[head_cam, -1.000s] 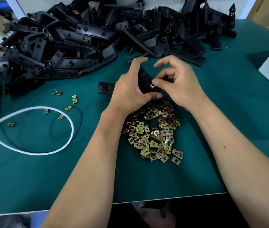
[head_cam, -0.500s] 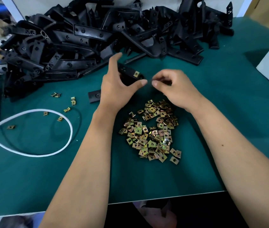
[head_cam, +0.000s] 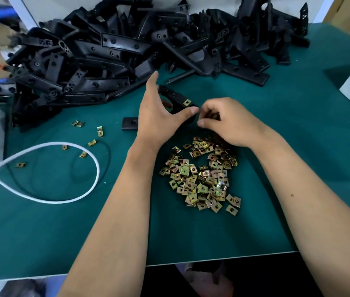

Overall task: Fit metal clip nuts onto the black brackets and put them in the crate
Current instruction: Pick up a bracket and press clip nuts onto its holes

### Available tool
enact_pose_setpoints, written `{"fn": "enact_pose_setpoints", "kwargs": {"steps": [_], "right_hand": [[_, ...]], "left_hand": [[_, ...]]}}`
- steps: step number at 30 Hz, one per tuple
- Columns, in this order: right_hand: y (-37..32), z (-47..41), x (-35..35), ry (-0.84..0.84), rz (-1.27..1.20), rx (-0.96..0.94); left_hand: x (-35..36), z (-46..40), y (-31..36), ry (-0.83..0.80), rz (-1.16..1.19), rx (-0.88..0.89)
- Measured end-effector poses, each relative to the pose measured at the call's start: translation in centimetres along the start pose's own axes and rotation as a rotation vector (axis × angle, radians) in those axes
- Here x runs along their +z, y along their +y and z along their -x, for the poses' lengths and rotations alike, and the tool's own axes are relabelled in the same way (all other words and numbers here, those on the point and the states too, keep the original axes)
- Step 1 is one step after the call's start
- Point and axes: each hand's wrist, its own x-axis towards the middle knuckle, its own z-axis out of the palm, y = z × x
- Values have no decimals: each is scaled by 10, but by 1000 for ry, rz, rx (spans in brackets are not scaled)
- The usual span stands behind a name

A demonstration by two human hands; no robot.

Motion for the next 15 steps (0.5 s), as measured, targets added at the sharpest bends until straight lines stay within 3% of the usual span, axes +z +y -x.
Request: {"fn": "enact_pose_setpoints", "kwargs": {"steps": [7, 12, 15], "right_hand": [[8, -2, 1, 376, -423, 118], [7, -4, -2, 435, -765, 263], [6, -4, -4, 430, -823, 277]], "left_hand": [[6, 3, 5, -55, 5, 54], [11, 7, 13, -69, 100, 56], [13, 9, 16, -103, 132, 62]]}}
